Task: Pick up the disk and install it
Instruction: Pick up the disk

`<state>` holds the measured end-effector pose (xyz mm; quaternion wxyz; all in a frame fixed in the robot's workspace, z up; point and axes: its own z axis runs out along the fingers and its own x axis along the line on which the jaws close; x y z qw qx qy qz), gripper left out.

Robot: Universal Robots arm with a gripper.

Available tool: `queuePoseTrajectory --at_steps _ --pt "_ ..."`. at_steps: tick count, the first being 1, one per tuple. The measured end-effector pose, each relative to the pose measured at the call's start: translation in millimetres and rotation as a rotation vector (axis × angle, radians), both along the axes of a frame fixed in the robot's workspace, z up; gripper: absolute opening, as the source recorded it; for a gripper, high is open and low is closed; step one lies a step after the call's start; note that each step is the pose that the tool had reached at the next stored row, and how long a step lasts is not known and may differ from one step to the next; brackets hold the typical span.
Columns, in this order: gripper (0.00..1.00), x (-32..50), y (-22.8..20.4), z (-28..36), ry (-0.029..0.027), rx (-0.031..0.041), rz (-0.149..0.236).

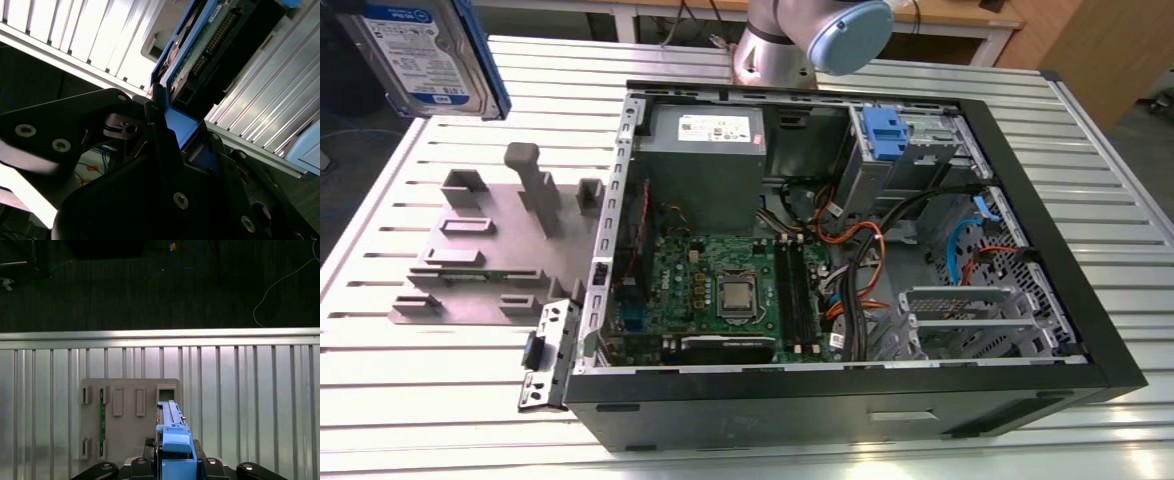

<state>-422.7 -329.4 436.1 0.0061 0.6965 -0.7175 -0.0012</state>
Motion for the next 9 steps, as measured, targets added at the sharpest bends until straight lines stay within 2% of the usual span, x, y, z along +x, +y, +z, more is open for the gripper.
queuePoseTrajectory --at_steps 9 --pt "0.36 0.0 0.0 6.9 0.0001 0.0000 0.000"
